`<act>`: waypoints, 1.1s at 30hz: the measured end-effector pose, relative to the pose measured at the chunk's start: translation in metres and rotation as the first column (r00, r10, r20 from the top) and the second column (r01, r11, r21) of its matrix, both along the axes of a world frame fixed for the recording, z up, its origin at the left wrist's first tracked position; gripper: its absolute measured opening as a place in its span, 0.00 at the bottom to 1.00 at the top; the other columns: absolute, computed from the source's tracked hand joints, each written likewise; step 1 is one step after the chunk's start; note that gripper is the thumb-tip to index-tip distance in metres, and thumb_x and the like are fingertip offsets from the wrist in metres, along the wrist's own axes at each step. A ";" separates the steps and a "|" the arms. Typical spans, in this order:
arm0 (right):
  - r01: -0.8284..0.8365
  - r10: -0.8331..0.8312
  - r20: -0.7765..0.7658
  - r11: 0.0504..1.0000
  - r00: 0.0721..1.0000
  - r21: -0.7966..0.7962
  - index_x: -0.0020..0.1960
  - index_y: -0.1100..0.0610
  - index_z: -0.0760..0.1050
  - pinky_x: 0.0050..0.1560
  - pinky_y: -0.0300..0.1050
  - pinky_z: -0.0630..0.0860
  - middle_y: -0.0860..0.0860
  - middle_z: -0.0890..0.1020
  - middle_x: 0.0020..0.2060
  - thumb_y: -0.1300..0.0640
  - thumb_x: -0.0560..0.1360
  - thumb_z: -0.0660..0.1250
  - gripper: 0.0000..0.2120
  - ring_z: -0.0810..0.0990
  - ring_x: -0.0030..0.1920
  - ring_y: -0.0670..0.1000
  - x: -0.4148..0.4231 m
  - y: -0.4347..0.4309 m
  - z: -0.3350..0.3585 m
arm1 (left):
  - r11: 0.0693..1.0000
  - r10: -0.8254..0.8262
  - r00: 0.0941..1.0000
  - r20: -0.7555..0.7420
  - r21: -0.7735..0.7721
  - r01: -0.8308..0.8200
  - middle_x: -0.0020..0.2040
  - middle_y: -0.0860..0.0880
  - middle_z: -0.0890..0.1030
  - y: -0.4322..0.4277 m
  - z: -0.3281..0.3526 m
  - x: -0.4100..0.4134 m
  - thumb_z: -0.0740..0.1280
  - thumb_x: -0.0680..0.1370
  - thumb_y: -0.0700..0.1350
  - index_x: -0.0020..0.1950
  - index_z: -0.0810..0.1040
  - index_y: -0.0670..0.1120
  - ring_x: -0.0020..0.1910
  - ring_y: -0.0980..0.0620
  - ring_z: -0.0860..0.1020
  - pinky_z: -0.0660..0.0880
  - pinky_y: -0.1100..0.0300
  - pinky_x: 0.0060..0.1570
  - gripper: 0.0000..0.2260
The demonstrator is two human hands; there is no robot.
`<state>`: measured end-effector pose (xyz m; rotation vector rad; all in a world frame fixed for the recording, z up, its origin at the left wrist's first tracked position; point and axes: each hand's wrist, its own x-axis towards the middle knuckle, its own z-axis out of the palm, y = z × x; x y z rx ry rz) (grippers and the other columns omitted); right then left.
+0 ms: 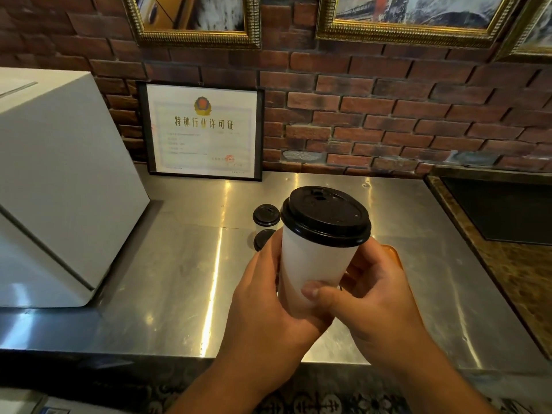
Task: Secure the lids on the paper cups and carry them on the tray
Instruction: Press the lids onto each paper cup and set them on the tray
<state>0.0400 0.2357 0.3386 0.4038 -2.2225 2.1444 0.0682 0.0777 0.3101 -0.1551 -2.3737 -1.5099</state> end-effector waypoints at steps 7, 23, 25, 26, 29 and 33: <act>-0.049 0.049 0.002 0.999 0.999 0.018 0.67 0.37 0.76 0.53 0.36 0.83 0.42 0.85 0.61 0.49 0.62 0.84 0.35 0.84 0.63 0.45 -0.002 0.000 0.001 | 0.999 0.010 1.000 -0.007 -0.033 -0.010 0.66 0.66 0.75 0.000 0.000 -0.001 0.76 0.65 0.68 0.78 0.64 0.66 0.65 0.62 0.76 0.79 0.71 0.54 0.43; 0.012 -0.014 -0.037 0.998 0.999 -0.057 0.69 0.35 0.75 0.52 0.34 0.82 0.41 0.85 0.62 0.43 0.59 0.88 0.42 0.83 0.63 0.44 -0.006 -0.005 -0.009 | 0.999 0.043 0.999 -0.014 -0.008 -0.043 0.65 0.66 0.75 0.002 -0.001 -0.009 0.76 0.66 0.65 0.78 0.65 0.64 0.65 0.63 0.76 0.76 0.77 0.50 0.42; 0.015 -0.017 -0.041 0.998 0.999 -0.053 0.69 0.35 0.75 0.52 0.34 0.82 0.41 0.84 0.62 0.42 0.58 0.88 0.42 0.83 0.63 0.44 -0.007 -0.006 -0.010 | 0.999 0.042 0.999 -0.005 0.019 -0.042 0.65 0.66 0.76 0.003 -0.002 -0.011 0.77 0.66 0.64 0.77 0.66 0.66 0.65 0.64 0.76 0.75 0.78 0.49 0.41; 0.021 -0.024 -0.042 0.999 0.999 -0.049 0.69 0.34 0.74 0.52 0.34 0.82 0.41 0.84 0.62 0.43 0.58 0.88 0.43 0.83 0.63 0.44 -0.008 -0.005 -0.011 | 0.999 0.042 0.999 -0.003 0.028 -0.041 0.64 0.66 0.77 0.003 -0.003 -0.012 0.77 0.66 0.64 0.76 0.66 0.66 0.65 0.64 0.76 0.75 0.77 0.48 0.41; 0.022 -0.023 -0.044 1.000 0.999 -0.020 0.70 0.33 0.73 0.53 0.32 0.81 0.40 0.83 0.64 0.50 0.60 0.88 0.43 0.82 0.64 0.42 -0.010 -0.002 -0.016 | 0.999 0.047 0.999 -0.015 0.011 -0.047 0.65 0.66 0.76 0.003 -0.004 -0.014 0.76 0.66 0.66 0.77 0.65 0.67 0.65 0.64 0.76 0.76 0.77 0.49 0.41; 0.012 -0.013 -0.031 1.000 0.999 -0.014 0.68 0.31 0.74 0.51 0.29 0.80 0.37 0.84 0.62 0.51 0.61 0.86 0.41 0.82 0.64 0.40 -0.011 -0.001 -0.016 | 0.999 0.031 0.999 -0.017 -0.017 -0.031 0.67 0.64 0.76 0.003 -0.006 -0.017 0.77 0.67 0.64 0.79 0.65 0.64 0.66 0.60 0.76 0.79 0.72 0.53 0.42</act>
